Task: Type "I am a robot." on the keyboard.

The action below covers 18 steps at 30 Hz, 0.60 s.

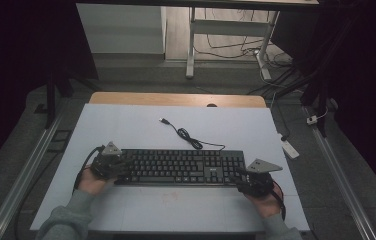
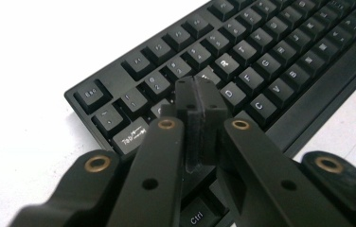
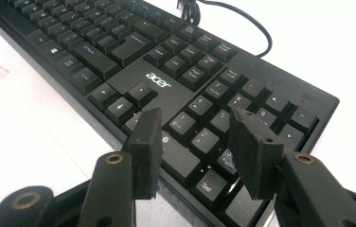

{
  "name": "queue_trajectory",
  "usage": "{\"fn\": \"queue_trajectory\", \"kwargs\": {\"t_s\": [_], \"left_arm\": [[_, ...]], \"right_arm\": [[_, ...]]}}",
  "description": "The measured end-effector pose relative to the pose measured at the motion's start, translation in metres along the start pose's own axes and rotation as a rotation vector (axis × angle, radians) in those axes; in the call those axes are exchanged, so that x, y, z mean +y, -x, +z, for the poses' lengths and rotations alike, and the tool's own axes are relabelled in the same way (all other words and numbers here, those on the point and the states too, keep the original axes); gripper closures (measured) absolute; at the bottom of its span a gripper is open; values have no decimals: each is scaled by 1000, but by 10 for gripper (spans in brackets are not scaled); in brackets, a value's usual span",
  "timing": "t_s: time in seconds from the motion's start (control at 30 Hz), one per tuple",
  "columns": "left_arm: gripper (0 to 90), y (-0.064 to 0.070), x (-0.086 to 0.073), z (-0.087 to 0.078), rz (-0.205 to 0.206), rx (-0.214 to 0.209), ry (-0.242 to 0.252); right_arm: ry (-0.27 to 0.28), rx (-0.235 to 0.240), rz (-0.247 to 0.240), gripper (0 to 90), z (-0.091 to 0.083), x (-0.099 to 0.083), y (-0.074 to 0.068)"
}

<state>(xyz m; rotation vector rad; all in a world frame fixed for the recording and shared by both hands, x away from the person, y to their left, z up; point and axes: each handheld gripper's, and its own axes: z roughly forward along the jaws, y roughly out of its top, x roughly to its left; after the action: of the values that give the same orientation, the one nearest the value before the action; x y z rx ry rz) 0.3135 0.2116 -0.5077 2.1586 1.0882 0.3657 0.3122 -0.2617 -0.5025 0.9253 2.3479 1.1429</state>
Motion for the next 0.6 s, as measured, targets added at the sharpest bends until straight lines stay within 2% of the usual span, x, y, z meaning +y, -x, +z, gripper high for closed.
{"fn": "queue_trajectory", "kwargs": {"t_s": [0.6], "left_arm": [[888, 2, -2, 11, 7, 6, -37]], "right_arm": [[0, -3, 0, 553, 0, 0, 0]]}}
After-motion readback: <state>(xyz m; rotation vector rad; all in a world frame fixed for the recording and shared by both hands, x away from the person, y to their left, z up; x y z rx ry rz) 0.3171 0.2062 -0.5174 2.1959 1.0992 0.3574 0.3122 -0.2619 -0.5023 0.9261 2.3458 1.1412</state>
